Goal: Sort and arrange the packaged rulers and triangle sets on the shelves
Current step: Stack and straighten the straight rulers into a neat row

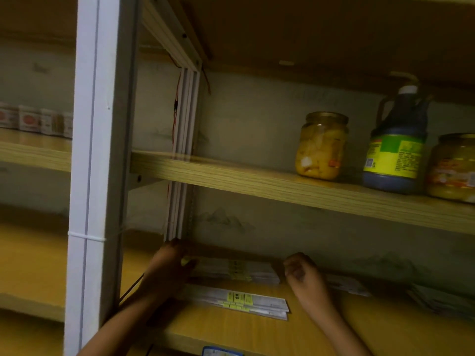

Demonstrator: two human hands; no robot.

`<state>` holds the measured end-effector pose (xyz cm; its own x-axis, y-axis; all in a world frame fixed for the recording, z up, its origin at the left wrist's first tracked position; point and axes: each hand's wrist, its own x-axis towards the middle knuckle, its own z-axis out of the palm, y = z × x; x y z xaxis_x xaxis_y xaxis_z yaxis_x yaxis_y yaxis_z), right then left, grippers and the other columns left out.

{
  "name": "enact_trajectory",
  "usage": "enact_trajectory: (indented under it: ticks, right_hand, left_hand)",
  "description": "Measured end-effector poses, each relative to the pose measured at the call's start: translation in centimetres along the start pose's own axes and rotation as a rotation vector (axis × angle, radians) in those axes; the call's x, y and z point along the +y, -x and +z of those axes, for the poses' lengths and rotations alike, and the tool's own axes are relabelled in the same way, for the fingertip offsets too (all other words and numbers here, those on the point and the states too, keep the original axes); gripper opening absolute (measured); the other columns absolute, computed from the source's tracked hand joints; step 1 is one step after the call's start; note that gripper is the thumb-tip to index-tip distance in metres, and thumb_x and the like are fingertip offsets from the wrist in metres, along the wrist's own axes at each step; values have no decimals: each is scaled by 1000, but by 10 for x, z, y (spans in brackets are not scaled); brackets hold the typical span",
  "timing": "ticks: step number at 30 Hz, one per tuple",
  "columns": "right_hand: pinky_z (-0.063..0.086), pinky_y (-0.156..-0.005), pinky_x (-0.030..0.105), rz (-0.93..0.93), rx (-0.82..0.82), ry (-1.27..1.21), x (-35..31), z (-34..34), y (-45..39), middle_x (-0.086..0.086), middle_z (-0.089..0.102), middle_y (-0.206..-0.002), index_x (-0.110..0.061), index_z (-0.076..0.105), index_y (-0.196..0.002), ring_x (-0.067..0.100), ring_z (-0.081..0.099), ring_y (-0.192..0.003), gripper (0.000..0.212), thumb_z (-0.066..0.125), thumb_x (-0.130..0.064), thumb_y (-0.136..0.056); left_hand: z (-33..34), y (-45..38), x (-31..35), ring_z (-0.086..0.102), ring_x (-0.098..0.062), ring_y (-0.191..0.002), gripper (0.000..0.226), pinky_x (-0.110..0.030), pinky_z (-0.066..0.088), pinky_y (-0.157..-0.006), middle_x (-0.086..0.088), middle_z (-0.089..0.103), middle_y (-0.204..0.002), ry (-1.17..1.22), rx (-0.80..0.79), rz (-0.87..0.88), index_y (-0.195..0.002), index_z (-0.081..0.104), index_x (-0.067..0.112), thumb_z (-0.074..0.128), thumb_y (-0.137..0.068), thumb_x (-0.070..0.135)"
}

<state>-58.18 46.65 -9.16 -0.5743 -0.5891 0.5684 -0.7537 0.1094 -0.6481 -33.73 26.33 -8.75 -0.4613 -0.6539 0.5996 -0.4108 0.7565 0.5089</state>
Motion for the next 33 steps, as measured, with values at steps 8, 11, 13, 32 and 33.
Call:
enact_trajectory:
  ticks: [8,11,13,32,33]
  right_hand:
    - [37,-85,16,-147,-173,268,-8,13,-27,-11,53,-110,-25,56,-119,6,53,-104,29,57,-16,-92]
    - [38,-83,21,-188,-174,350,3,17,-23,-4,55,-114,-23,56,-120,12,54,-107,28,51,-14,-93]
    - [40,-81,22,-217,-151,351,7,17,-23,-2,56,-111,-23,57,-114,13,54,-103,26,53,-13,-90]
    - [37,-70,9,-32,-155,158,11,18,-27,-7,61,-102,-25,59,-106,6,58,-94,15,59,-18,-93]
    - [37,-70,9,-16,-182,183,11,18,-29,-8,60,-102,-25,59,-108,8,59,-96,14,57,-20,-95]
  left_hand:
    - [26,-20,-13,61,-21,-105,37,-42,54,-92,-9,56,-125,597,-320,-378,-126,52,23,57,-90,23]
    - [28,-24,-12,62,-20,-87,40,-38,57,-79,-16,55,-130,1020,-286,-614,-127,50,19,55,-89,6]
    - [25,-23,-8,61,-18,-82,42,-31,57,-70,-14,59,-120,979,-291,-600,-132,48,5,54,-90,6]
    - [-4,-3,9,60,-6,-80,16,-16,50,-65,8,58,-86,313,-98,-176,-87,58,32,62,-90,18]
    - [-6,-2,10,59,-3,-75,22,-12,47,-58,10,58,-83,311,-55,-150,-83,55,36,62,-90,16]
